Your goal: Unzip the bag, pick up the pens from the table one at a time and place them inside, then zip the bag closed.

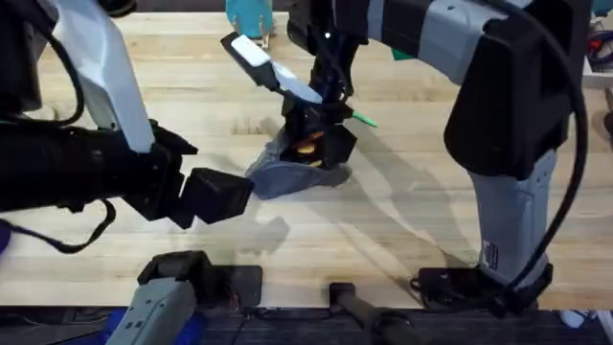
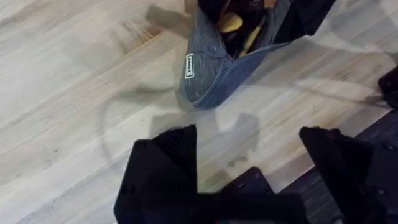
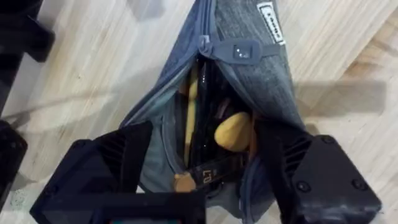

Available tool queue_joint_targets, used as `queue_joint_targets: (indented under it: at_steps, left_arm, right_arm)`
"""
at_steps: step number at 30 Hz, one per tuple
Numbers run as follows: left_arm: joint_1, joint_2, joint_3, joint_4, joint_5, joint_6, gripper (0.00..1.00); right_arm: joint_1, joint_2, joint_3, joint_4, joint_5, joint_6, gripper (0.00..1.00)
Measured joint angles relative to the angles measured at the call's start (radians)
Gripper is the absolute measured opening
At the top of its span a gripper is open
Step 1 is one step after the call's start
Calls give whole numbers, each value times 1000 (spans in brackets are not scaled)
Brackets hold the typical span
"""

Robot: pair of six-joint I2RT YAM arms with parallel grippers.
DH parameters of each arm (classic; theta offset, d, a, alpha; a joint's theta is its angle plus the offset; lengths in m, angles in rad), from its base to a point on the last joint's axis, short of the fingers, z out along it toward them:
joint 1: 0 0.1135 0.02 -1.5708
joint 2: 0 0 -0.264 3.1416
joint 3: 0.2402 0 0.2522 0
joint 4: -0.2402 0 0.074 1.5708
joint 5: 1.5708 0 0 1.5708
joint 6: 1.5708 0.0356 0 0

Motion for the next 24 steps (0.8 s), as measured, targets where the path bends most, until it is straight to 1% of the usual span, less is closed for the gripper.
queue_joint_targets:
  at_steps: [5, 9, 12, 17, 24]
  left_arm:
    - [0, 0, 0, 0, 0, 0, 995]
    - [0, 0, 0, 0, 0, 0, 995]
    - [0, 0, 0, 0, 0, 0, 995]
    - [0, 0, 0, 0, 0, 0, 995]
    - [0, 0, 0, 0, 0, 0, 995]
  right_arm:
    - [0, 0, 0, 0, 0, 0, 996]
    - [0, 0, 0, -3, 0, 36, 996]
    - [0, 0, 20, -39, 1, 60, 996]
    - [-1, 3, 150, -137, 2, 91, 996]
    - [-15, 3, 337, -145, 13, 170, 996]
